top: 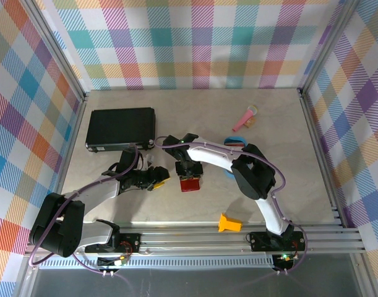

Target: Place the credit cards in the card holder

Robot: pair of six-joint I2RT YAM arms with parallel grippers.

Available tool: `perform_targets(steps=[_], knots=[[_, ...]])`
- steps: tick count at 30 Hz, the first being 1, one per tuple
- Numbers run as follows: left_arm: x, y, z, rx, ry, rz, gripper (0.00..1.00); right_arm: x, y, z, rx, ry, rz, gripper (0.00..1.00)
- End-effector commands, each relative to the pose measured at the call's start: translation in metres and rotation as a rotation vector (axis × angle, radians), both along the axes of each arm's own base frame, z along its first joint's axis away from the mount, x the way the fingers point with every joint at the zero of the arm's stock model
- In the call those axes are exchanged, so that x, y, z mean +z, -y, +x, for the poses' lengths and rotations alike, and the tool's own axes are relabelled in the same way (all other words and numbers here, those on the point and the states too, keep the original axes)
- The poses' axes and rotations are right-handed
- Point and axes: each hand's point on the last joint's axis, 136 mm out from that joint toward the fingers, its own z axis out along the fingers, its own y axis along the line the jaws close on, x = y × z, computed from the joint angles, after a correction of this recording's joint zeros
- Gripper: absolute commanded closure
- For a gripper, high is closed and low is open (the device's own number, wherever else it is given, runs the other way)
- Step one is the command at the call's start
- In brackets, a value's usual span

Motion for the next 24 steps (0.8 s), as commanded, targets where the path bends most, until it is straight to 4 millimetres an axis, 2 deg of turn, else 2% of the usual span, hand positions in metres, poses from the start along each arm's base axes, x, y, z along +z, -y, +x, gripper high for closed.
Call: perform_targets(steps=[1,7,15,18,24], knots=[[-0.002,-0.003,-0.003,0.000,0.000,-0.007,0.49,-0.004,0.006,-0.002,0.028,-0.008,-0.056,0.65],[-0.003,-0.003,-0.002,-0.008,-0.002,0.000,0.48,-0.014,0.004,-0.006,0.031,-0.031,-0.043,0.75],[-0.003,-0.001,0.002,-0.042,0.025,0.012,0.50,-0.010,-0.004,-0.006,0.042,-0.032,0.026,0.94],[0.002,0.005,0.006,-0.038,0.031,-0.035,0.59,-0.004,-0.006,-0.005,0.019,-0.032,0.082,1.00],[0.011,0.028,0.009,-0.061,0.051,-0.092,0.95,0.005,-0.005,0.001,-0.055,-0.045,0.228,1.00]])
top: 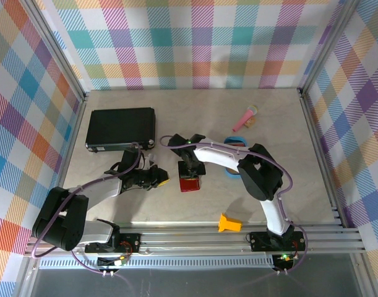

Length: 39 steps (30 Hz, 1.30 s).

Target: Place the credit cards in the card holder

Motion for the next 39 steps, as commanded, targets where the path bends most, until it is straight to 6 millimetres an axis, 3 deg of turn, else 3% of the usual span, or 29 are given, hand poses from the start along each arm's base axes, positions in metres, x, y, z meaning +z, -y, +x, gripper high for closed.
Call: perform_targets(steps=[1,15,20,32,39], knots=[[0.014,0.018,0.007,-0.022,0.033,-0.068,0.99,0.005,-0.007,0.000,-0.040,-0.031,0.108,1.00],[0.007,0.049,0.028,-0.048,0.037,-0.061,1.00,0.001,-0.009,-0.006,-0.036,-0.068,0.166,1.00],[-0.006,0.057,0.029,-0.058,0.015,-0.029,1.00,0.003,-0.008,-0.006,-0.044,-0.061,0.179,1.00],[-0.052,0.041,0.029,0.007,-0.060,0.100,1.00,0.015,-0.001,-0.001,-0.053,-0.037,0.278,1.00],[-0.066,0.041,0.029,-0.019,-0.081,0.135,1.00,0.031,0.012,0.003,-0.076,-0.012,0.352,1.00]])
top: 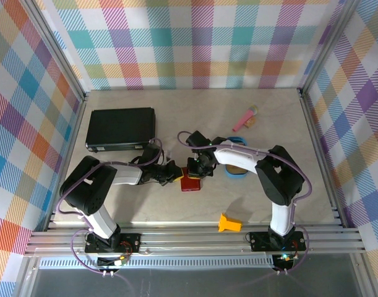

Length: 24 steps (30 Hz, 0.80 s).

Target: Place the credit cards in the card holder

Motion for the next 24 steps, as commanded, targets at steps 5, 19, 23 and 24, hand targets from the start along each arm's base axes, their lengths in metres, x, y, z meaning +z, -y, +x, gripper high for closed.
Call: perform_targets(steps=[5,19,23,24], knots=[[-0.028,-0.024,-0.010,0.005,-0.045,0.190,1.00,0.022,0.035,0.001,-0.037,0.033,0.033,1.00],[0.020,-0.019,-0.002,-0.023,0.068,0.152,1.00,0.019,0.038,-0.009,-0.010,-0.007,0.114,1.00],[0.050,-0.017,-0.006,0.004,0.100,0.079,0.97,0.018,0.016,-0.013,0.021,-0.020,0.117,1.00],[0.055,-0.016,-0.009,0.012,0.101,0.058,0.97,0.016,0.010,-0.013,0.016,-0.028,0.118,1.00]])
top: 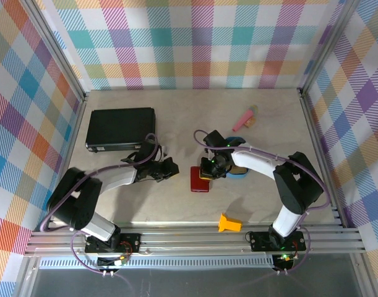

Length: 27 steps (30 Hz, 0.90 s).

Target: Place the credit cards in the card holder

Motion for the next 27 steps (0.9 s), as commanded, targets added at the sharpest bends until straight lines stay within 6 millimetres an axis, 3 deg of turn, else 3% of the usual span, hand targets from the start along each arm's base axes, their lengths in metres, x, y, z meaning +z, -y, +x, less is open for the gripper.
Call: perform_targets(steps=[1,5,10,22,27], knots=[[0.017,0.000,-0.011,0.012,-0.004,-0.055,0.96,0.004,-0.030,0.000,0.006,-0.018,0.055,1.00],[0.017,0.001,-0.020,0.010,-0.030,-0.088,0.95,-0.001,-0.051,0.003,-0.001,-0.020,0.065,1.00],[0.001,0.001,-0.024,0.023,-0.065,-0.102,0.95,-0.010,-0.070,0.004,-0.005,-0.044,0.077,1.00],[-0.045,0.001,-0.029,0.033,-0.174,-0.066,0.95,-0.015,-0.073,0.003,0.006,-0.064,0.083,1.00],[-0.076,-0.019,-0.039,0.076,-0.244,0.070,0.99,-0.012,-0.066,0.002,0.005,-0.052,0.063,1.00]])
